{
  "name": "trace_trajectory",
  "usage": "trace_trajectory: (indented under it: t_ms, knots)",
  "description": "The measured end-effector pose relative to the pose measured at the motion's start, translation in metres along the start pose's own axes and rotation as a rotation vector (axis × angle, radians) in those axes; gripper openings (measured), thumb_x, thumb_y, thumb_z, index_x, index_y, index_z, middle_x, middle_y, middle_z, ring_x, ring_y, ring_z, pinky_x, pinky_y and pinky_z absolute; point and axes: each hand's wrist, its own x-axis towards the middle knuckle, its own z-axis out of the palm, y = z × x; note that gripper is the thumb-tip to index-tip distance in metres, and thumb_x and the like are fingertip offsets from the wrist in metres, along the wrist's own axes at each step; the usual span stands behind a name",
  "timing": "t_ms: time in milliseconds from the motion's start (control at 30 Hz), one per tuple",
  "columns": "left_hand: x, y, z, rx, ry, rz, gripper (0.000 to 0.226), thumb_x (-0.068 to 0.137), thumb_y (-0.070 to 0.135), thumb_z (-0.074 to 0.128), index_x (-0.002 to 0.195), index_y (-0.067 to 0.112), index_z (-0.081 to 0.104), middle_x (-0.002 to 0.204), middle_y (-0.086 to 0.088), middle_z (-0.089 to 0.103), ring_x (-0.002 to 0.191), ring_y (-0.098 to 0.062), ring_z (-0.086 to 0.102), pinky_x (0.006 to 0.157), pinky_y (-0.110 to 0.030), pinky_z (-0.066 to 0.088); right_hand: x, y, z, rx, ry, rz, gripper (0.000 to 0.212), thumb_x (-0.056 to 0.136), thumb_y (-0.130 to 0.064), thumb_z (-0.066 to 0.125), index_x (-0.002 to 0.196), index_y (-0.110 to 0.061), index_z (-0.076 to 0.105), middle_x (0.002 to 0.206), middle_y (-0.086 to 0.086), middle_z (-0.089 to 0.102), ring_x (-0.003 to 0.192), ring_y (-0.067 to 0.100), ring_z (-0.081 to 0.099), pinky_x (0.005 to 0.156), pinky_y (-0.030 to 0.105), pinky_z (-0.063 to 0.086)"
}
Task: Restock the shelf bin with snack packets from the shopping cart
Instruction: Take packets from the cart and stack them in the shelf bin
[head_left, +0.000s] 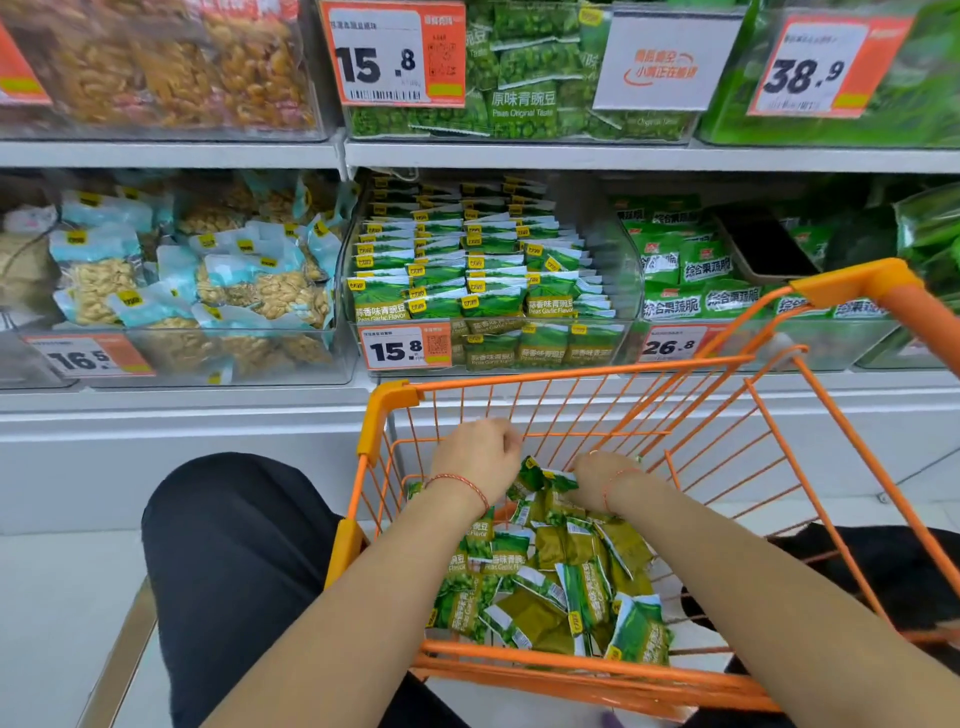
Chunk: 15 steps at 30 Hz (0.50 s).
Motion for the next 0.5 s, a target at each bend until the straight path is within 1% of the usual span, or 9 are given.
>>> trace_trajectory:
  t_ms: [67,100,167,233,300,333,400,467,500]
  knots:
    - [0.008,-0.009,0.015,0.127,-0.259,-0.062,0.031,0.095,0.019,0.043,0.120,0.009,0.058,0.116,-0.012,0.063,0.103,-0.029,0.059,0.086,-0.036,0.051,0.003,0.001,0.004,0.096,0.021,0.020,0.054,0.095,-0.044,0.049,0.136,-0.009,0.040,0.121,0.009,0.060,0.104,0.025,0.060,0.080,0.033,0.049]
    - [0.013,-0.012,0.022,0.179,-0.370,-0.082,0.034,0.095,0.019,0.046,0.125,0.007,0.053,0.118,-0.013,0.060,0.107,-0.030,0.058,0.086,-0.035,0.050,0.005,0.001,0.006,0.144,0.016,0.018,0.057,0.094,-0.044,0.051,0.137,-0.009,0.038,0.122,0.010,0.059,0.104,0.025,0.060,0.078,0.033,0.048]
    - [0.022,-0.015,0.032,0.226,-0.494,-0.106,0.034,0.094,0.020,0.050,0.124,0.005,0.051,0.108,-0.013,0.059,0.102,-0.030,0.059,0.077,-0.033,0.047,0.011,0.001,0.013,0.254,0.007,0.014,0.060,0.091,-0.046,0.056,0.136,-0.010,0.038,0.121,0.011,0.059,0.103,0.025,0.059,0.077,0.032,0.048]
    - [0.030,-0.015,0.041,0.277,-0.512,-0.102,0.031,0.095,0.023,0.051,0.121,0.006,0.052,0.107,-0.012,0.061,0.097,-0.028,0.060,0.073,-0.032,0.046,0.013,0.003,0.016,0.285,0.014,-0.001,0.062,0.087,-0.045,0.062,0.135,-0.012,0.041,0.124,0.010,0.057,0.106,0.026,0.058,0.081,0.033,0.049]
    - [0.034,-0.016,0.051,0.344,-0.490,-0.072,0.035,0.097,0.030,0.048,0.125,0.008,0.048,0.116,-0.013,0.060,0.103,-0.029,0.058,0.076,-0.033,0.045,0.013,0.008,0.017,0.291,0.026,-0.024,0.060,0.085,-0.042,0.066,0.135,-0.016,0.046,0.127,0.008,0.057,0.110,0.025,0.057,0.086,0.033,0.050]
    - [0.034,-0.017,0.055,0.369,-0.464,-0.063,0.038,0.098,0.034,0.045,0.127,0.009,0.047,0.119,-0.013,0.059,0.106,-0.029,0.057,0.078,-0.033,0.044,0.013,0.010,0.017,0.312,0.028,-0.035,0.055,0.085,-0.039,0.067,0.132,-0.017,0.050,0.125,0.008,0.058,0.107,0.024,0.058,0.083,0.032,0.050]
    - [0.034,-0.019,0.060,0.416,-0.394,-0.033,0.037,0.100,0.037,0.041,0.126,0.010,0.047,0.120,-0.012,0.059,0.108,-0.029,0.057,0.078,-0.034,0.045,0.013,0.015,0.016,0.429,0.029,-0.045,0.037,0.085,-0.031,0.069,0.118,-0.018,0.060,0.111,0.008,0.064,0.093,0.023,0.062,0.070,0.028,0.049]
    - [0.035,-0.022,0.061,0.482,-0.337,0.017,0.034,0.102,0.034,0.039,0.125,0.012,0.048,0.119,-0.011,0.060,0.107,-0.029,0.058,0.077,-0.034,0.046,0.012,0.019,0.017,0.606,0.020,-0.061,0.019,0.084,-0.022,0.072,0.100,-0.017,0.064,0.095,0.006,0.067,0.081,0.020,0.062,0.064,0.027,0.050]
    - [0.036,-0.022,0.059,0.500,-0.313,0.038,0.033,0.102,0.033,0.038,0.125,0.013,0.049,0.117,-0.011,0.061,0.106,-0.029,0.058,0.075,-0.034,0.046,0.012,0.022,0.015,0.686,0.021,-0.077,0.014,0.083,-0.018,0.072,0.095,-0.015,0.066,0.086,0.003,0.065,0.076,0.017,0.060,0.063,0.025,0.049]
